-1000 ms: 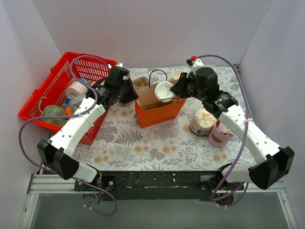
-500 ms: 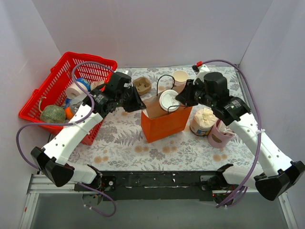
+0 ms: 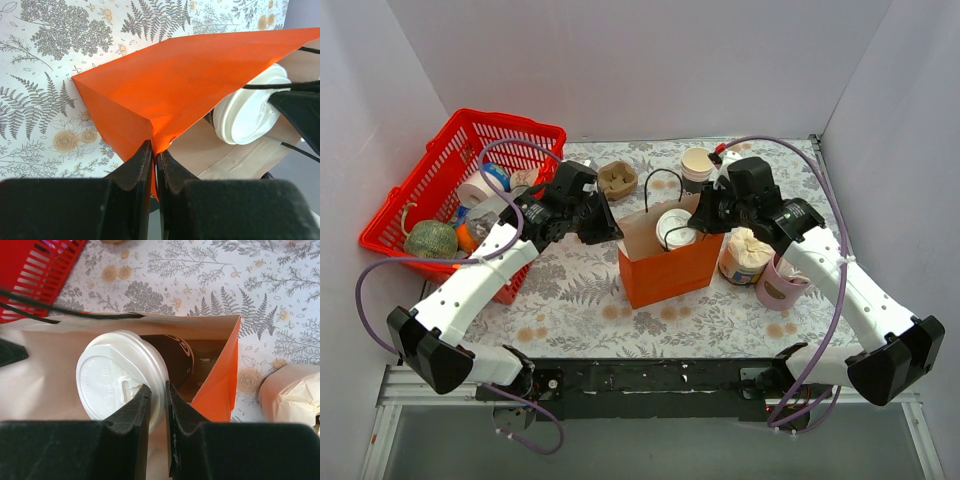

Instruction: Pack the takeout coffee

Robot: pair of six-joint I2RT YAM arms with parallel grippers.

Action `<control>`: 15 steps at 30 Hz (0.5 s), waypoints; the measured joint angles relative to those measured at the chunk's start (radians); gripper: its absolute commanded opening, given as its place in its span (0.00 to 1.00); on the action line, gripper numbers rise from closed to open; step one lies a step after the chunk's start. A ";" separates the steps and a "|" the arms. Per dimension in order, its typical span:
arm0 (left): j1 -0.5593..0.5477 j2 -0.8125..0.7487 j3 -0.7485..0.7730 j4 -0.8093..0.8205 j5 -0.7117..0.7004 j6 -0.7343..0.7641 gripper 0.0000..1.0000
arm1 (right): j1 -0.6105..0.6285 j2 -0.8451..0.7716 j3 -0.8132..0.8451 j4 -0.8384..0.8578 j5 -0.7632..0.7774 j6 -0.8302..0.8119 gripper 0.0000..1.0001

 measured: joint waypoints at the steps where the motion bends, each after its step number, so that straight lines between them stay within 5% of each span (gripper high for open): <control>1: 0.000 -0.002 -0.006 0.006 0.001 0.002 0.07 | 0.000 0.002 -0.006 -0.005 0.000 0.000 0.05; 15: -0.001 -0.042 -0.040 0.032 0.003 0.023 0.06 | 0.036 0.021 -0.019 -0.038 0.134 0.005 0.05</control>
